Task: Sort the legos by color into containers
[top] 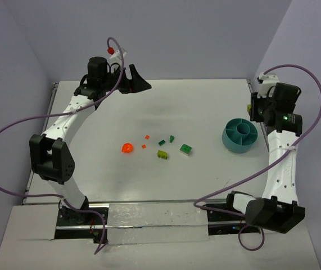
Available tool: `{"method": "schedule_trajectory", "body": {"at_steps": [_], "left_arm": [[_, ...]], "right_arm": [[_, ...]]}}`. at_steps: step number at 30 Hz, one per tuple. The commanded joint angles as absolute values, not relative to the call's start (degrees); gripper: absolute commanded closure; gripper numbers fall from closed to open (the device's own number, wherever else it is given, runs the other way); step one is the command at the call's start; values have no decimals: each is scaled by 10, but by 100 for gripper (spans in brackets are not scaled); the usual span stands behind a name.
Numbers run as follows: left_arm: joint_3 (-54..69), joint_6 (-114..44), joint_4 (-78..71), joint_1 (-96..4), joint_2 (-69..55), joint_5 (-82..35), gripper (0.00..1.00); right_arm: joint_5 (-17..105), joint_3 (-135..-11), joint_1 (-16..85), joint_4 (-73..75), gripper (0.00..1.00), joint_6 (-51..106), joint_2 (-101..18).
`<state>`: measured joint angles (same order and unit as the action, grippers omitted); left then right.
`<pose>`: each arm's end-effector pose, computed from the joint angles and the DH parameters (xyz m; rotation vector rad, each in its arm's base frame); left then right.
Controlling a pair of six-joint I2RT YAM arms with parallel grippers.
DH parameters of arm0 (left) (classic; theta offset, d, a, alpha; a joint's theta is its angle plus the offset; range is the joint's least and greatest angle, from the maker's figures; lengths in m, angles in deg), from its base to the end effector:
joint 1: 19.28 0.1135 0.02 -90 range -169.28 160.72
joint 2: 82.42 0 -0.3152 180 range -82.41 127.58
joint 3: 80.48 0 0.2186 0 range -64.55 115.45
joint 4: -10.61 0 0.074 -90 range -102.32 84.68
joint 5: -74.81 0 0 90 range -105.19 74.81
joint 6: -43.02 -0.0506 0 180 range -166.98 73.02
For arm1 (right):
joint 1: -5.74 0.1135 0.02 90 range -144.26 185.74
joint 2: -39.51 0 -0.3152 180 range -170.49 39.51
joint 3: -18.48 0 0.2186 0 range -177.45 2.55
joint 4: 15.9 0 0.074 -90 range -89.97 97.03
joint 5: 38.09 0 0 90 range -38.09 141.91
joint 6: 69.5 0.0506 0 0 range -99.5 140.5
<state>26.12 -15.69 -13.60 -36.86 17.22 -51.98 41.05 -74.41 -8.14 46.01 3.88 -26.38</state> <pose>0.3713 -0.1494 0.4168 0.2386 1.9688 -1.1702 0.1843 -0.0357 0.4297 -0.1592 2.1635 -0.0985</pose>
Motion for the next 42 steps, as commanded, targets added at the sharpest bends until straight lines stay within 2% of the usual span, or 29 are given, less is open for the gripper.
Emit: {"method": "schedule_trajectory", "body": {"at_steps": [1, 5, 17, 42], "left_arm": [[299, -313, -274, -374, 191, -561, 1], [329, -354, -298, -385, 202, -566, 1], [363, -400, -332, -395, 212, -587, 1], [381, -398, -337, -401, 236, -604, 1]], "right_arm": [[353, -802, -164, 570, 100, -74, -311], [343, -859, -203, 630, 100, -119, -387], [371, -987, -208, 706, 100, -214, -565], [375, -980, -205, 709, 99, -231, -657]]}}
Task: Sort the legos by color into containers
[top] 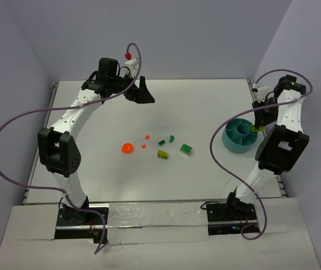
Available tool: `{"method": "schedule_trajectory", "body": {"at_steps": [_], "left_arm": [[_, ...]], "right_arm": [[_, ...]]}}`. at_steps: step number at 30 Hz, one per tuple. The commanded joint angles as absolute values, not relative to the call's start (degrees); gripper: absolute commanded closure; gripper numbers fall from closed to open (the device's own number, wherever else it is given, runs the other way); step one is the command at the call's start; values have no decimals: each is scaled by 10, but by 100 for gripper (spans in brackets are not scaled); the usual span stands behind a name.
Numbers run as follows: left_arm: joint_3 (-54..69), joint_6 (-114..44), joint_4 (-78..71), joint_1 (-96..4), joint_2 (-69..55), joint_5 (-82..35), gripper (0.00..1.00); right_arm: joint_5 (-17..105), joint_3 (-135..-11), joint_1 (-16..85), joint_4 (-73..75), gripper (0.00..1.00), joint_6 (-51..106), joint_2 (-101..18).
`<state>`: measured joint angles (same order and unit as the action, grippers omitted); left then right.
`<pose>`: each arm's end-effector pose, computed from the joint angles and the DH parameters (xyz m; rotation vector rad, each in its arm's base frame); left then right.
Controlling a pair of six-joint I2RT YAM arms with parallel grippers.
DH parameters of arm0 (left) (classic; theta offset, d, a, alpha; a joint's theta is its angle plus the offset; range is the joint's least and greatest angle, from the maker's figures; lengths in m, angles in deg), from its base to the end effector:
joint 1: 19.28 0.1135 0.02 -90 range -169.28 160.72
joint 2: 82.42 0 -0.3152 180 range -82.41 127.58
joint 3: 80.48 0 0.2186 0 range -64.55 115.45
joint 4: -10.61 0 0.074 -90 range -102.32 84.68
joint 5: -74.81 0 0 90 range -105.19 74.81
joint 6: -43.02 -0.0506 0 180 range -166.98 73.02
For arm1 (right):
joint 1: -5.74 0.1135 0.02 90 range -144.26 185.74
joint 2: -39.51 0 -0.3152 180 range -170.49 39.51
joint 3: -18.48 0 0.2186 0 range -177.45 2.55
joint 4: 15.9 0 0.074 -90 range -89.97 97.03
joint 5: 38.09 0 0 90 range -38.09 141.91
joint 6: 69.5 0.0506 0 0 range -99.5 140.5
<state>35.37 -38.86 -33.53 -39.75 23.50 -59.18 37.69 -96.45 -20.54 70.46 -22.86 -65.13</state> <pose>0.3747 -0.1774 0.3922 0.6833 2.0729 -1.1144 0.3143 -0.1413 0.3381 -0.4580 2.7629 0.0914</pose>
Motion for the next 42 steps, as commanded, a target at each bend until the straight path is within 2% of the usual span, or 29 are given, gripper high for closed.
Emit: {"method": "schedule_trajectory", "body": {"at_steps": [1, 4, 6, 12, 20, 24, 29, 34, 42], "left_arm": [[380, -399, -337, -402, 236, -604, 1], [379, -405, -340, -402, 237, -600, 1], [377, -409, -343, -402, 237, -598, 1], [368, -414, -343, -402, 234, -599, 1], [343, -406, -321, -400, 215, -587, 1], [303, -376, -282, -386, 191, -593, 1], [257, -342, -252, -343, 165, -605, 1], [219, -319, -224, -295, 130, -604, 1], [235, -335, -249, -256, 123, -590, 1]], "right_arm": [[375, -983, -203, 710, 98, -231, -663], [374, -1001, -195, 719, 84, -231, -675], [374, -1003, -193, 718, 61, -229, -676], [370, -1004, -189, 717, 27, -224, -673], [331, -1068, -168, 733, 26, -193, -637], [292, -1106, -110, 754, 26, -158, -593], [314, -986, 91, 682, 29, -96, -511], [338, -853, 304, 569, 33, -8, -503], [377, -847, 464, 508, 38, 51, -601]]}}
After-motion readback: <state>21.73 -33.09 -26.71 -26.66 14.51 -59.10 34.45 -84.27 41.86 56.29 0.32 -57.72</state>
